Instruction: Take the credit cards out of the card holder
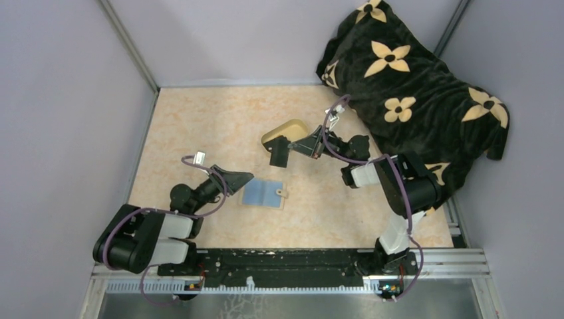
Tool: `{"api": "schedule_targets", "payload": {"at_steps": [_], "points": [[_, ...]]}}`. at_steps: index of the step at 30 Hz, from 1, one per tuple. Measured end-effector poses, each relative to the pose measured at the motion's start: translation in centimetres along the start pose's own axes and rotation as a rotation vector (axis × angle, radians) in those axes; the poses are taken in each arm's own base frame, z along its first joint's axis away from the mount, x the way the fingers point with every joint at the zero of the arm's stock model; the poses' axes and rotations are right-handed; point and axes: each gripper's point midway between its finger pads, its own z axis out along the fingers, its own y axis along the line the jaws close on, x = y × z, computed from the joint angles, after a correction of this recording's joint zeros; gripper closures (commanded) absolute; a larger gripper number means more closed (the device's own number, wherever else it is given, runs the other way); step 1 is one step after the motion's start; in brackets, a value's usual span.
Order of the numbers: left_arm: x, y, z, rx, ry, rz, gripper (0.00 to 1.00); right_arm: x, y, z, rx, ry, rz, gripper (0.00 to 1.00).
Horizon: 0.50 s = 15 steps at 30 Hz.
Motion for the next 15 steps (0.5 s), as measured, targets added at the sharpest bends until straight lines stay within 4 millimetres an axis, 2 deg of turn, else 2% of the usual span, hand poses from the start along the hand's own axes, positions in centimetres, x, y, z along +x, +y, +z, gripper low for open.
{"api": "schedule_targets", "payload": {"at_steps": [3,7,15], "points": [[-0.8,-0.4,0.5,0.012,-0.027,0.02,0.43,0.4,0.7,0.5,0.004,0.012,-0.021,1.0],[-1.6,-1.2,1.8,0.042,-0.039,0.041,0.43,1.0,2.7,1.4,-0.019,0.036,-0.064,1.0],[-0.8,-1.5,3.0,0.055,-0.021,0.042,0.48,1.5,4.0,2.5,-0.049,0.046,-0.081,1.0]]}}
